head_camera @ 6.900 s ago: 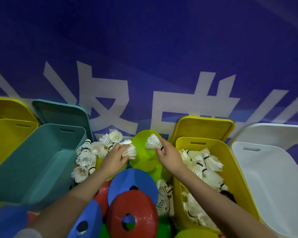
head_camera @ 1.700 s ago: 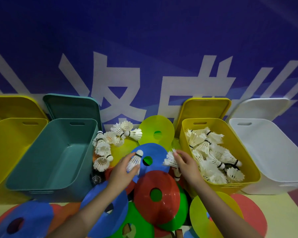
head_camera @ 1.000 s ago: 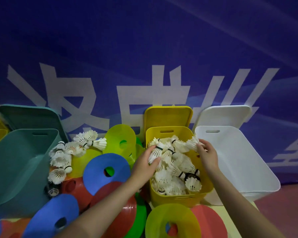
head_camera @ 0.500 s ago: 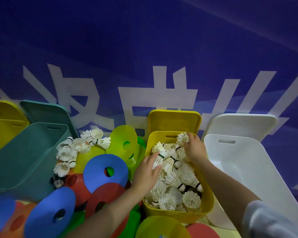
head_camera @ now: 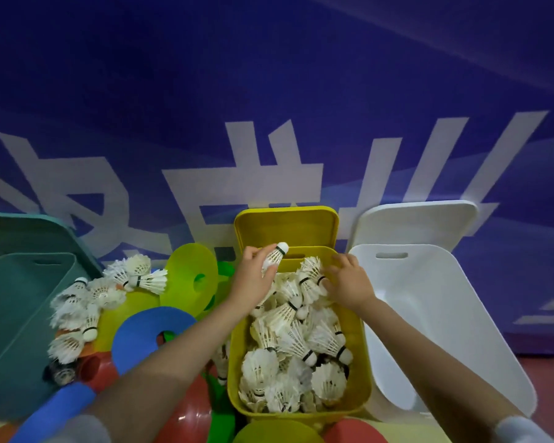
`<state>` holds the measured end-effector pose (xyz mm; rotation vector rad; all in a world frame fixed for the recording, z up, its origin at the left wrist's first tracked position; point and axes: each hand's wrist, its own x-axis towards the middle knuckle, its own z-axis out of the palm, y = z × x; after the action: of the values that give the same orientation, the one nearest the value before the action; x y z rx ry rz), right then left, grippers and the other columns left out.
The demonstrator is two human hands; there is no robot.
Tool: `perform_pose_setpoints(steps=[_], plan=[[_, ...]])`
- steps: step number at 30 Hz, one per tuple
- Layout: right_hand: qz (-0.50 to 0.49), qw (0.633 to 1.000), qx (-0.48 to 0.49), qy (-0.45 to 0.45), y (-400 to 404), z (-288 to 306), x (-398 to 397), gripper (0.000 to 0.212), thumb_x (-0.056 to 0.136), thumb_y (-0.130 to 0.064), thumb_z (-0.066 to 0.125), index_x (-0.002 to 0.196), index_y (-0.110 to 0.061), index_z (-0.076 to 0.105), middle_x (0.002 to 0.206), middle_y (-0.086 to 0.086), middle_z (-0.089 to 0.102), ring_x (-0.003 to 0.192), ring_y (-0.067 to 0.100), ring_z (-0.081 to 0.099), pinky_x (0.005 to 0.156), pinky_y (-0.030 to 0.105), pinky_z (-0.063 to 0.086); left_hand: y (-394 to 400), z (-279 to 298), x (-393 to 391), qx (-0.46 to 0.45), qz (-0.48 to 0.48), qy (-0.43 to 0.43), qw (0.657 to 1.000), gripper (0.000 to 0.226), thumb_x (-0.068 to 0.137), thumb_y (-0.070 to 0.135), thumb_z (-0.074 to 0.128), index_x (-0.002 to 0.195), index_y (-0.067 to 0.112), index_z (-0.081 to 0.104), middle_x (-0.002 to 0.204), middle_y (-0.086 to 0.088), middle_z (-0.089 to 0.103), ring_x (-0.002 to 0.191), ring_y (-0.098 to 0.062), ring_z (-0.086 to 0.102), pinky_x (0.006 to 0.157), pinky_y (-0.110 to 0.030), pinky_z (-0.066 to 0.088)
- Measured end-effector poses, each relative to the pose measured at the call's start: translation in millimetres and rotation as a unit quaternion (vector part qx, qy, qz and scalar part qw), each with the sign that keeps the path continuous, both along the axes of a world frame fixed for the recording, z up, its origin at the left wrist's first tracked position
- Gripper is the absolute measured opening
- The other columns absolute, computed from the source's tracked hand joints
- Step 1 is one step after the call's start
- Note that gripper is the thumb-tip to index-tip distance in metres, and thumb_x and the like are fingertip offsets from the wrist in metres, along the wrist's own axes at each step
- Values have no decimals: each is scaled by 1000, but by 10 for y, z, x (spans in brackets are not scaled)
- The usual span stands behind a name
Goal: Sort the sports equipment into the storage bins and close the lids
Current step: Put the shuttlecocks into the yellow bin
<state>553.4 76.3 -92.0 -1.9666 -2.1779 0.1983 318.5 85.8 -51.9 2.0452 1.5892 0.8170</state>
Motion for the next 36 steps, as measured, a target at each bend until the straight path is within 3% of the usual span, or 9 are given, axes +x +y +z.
perform_pose_setpoints(steps=[6,12,15,18,21,26,30,33,36], plan=[[-12,999,-13,28,7,-25,-65,34,91,-36,50,124,-33,59,139,1,45,127,25,36,96,35,38,405,-348,-1,-27,-86,189,978,43,96,26,51,138,29,45,129,0,54,123,-21,45,100,-35,39],[-17,999,5,45,27,-79,-55,38,91,-29,49,128,-30,56,137,0,48,124,24,39,95,36,38,492,-484,38,9,-42,283,958,25,95,31,49,112,30,67,115,6,65,109,-16,52,89,-32,44],[-24,998,26,50,20,-82,-54,40,88,-32,47,125,-25,58,128,2,55,117,26,44,91,36,40,483,-440,73,2,-58,240,969,31,97,36,44,113,25,68,120,4,60,116,-18,47,95,-33,39],[-40,995,73,56,-32,-52,-51,37,85,-34,48,116,-21,64,115,3,62,109,28,51,85,37,42,361,-347,-28,19,-71,140,987,30,97,36,47,119,25,64,126,4,56,124,-16,40,103,-34,33],[-53,987,130,78,-154,8,-125,34,85,-33,50,111,-21,67,109,2,64,105,26,54,86,38,43,169,-235,-259,39,-61,55,996,29,96,35,50,119,24,63,122,4,56,121,-16,43,101,-32,35],[-56,946,142,288,-550,293,-766,23,90,-22,59,111,-19,66,104,-3,63,100,13,56,84,29,46,-205,-165,-856,36,-18,-10,999,24,94,26,54,117,24,63,115,3,56,111,-15,52,94,-33,43],[-27,902,97,419,-1004,504,-1579,20,93,-15,55,109,-21,66,97,-4,61,86,1,58,71,11,44,-530,-187,-1372,46,20,-49,998,26,91,13,58,115,20,64,111,0,56,104,-19,55,87,-32,45],[6,863,41,504,-1370,361,-2189,18,91,-24,53,105,-30,65,94,-4,65,82,7,63,73,22,52,-735,-252,-1774,42,50,-43,997,28,89,24,53,114,19,65,112,-2,58,106,-21,55,89,-32,44],[-13,857,-10,515,-1687,-32,-2683,23,83,-43,48,100,-44,63,100,-6,66,87,6,65,82,32,54,-892,-331,-2169,43,73,-23,996,28,90,24,55,116,18,64,114,-3,57,109,-24,53,94,-38,44]])
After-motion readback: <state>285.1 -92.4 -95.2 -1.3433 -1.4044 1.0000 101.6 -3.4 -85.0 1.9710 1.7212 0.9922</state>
